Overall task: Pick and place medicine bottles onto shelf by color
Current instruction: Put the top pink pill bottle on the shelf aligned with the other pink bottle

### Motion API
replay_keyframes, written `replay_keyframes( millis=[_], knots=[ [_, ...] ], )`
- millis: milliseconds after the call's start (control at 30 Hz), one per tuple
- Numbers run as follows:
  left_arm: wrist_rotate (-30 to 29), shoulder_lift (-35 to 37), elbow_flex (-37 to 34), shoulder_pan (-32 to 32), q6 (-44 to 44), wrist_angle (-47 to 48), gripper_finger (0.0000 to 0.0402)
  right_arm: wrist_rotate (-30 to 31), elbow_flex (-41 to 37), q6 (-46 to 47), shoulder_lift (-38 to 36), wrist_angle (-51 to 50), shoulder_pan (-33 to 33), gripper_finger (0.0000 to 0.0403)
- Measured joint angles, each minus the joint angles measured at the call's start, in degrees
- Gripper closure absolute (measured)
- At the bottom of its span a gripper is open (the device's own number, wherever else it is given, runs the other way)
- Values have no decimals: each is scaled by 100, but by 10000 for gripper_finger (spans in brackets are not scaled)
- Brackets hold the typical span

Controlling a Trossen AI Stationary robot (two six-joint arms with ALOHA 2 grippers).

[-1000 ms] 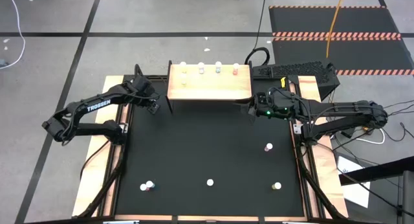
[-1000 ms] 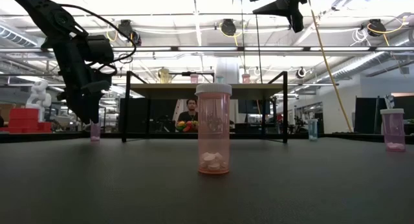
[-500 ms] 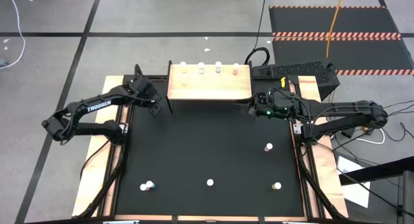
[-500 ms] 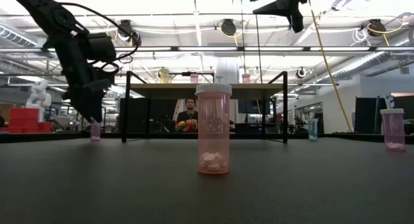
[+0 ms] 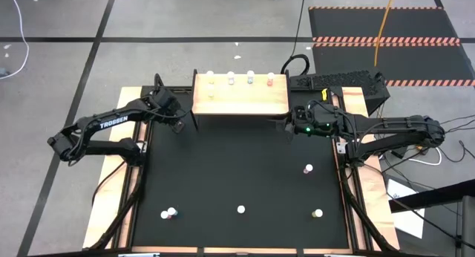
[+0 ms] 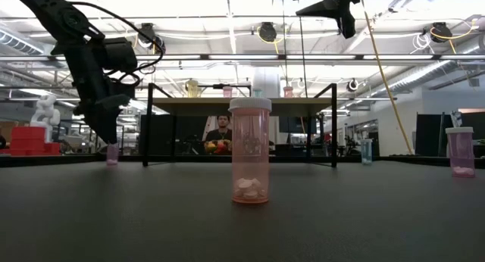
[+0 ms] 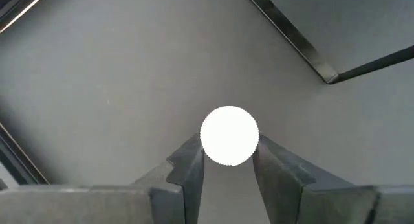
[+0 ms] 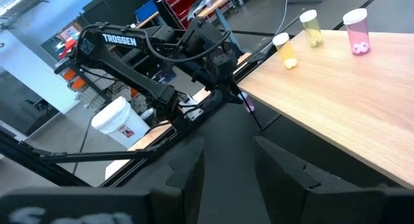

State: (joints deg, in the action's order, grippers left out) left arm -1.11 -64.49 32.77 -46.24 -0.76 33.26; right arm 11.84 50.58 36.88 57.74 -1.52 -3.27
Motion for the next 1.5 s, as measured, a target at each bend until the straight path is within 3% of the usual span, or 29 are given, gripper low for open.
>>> replay_keyframes(
  millis=[867,1500],
  knots=[
    [-183,2,178,0,-785,222,277,-304,-1,39,1,-172,0,280],
    [-183,225,1470,76,-804,2184,278,-313,1,-134,1,-354,0,280]
  ],
)
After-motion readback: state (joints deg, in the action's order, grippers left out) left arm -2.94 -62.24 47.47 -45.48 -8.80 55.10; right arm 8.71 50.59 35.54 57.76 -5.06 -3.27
